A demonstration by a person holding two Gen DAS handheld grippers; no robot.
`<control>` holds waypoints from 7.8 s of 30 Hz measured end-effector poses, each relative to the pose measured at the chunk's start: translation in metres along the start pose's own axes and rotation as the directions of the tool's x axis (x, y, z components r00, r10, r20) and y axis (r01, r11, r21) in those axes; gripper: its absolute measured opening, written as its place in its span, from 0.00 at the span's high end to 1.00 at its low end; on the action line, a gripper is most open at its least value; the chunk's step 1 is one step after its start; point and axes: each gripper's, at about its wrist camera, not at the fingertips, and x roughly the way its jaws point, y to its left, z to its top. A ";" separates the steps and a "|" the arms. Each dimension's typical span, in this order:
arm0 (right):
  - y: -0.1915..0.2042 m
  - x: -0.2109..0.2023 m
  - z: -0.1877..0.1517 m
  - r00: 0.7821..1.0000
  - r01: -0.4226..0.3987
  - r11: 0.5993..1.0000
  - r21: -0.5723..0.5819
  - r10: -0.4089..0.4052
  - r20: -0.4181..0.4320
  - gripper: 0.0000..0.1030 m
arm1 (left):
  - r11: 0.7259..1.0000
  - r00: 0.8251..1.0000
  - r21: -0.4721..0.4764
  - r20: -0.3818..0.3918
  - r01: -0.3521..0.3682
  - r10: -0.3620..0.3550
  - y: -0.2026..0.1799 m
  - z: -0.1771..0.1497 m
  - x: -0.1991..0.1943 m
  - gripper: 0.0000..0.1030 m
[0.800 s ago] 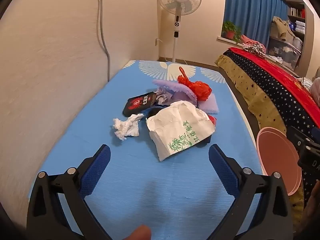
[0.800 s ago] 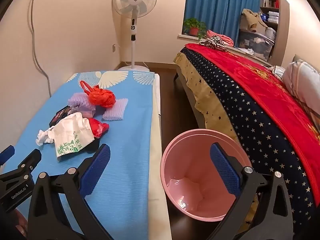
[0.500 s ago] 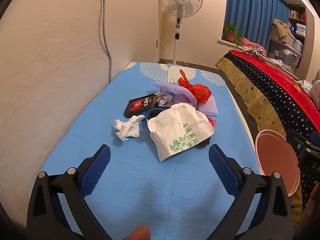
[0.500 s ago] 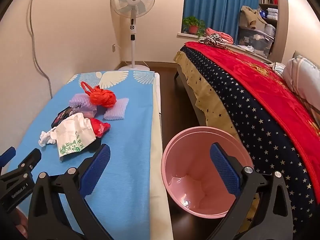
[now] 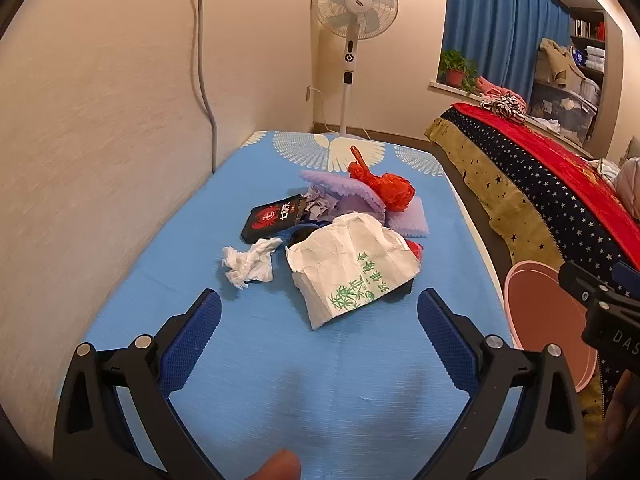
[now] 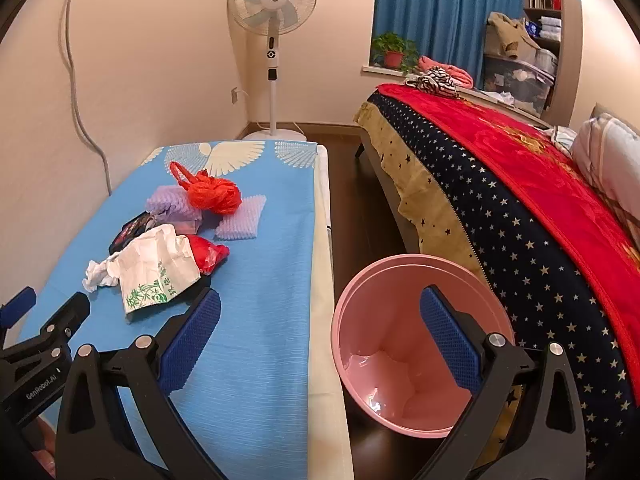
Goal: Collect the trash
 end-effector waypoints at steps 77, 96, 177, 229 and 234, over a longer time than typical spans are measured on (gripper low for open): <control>0.012 0.072 0.004 0.958 -0.272 0.961 0.053 0.275 -0.077 0.46 | 0.984 0.972 -0.167 -0.216 0.056 -0.092 0.007 -0.006 0.119 0.55; 0.085 0.158 0.021 0.908 -0.356 0.930 0.093 0.368 -0.199 0.20 | 0.975 0.997 -0.222 -0.073 -0.013 -0.004 0.051 0.014 0.087 0.67; -0.162 0.036 0.014 0.971 0.236 0.944 0.230 -0.223 -0.082 0.21 | 0.858 0.876 0.190 -0.173 0.477 -0.450 -0.205 -0.008 0.053 0.38; -0.027 0.034 0.019 0.994 -0.103 0.992 0.079 0.099 0.053 0.36 | 0.997 0.997 -0.009 0.028 0.077 -0.076 -0.028 0.002 0.038 0.43; 0.002 0.047 0.017 0.982 -0.184 0.982 0.053 0.181 0.049 0.37 | 0.999 0.999 -0.048 0.046 -0.002 0.004 -0.006 0.002 0.043 0.51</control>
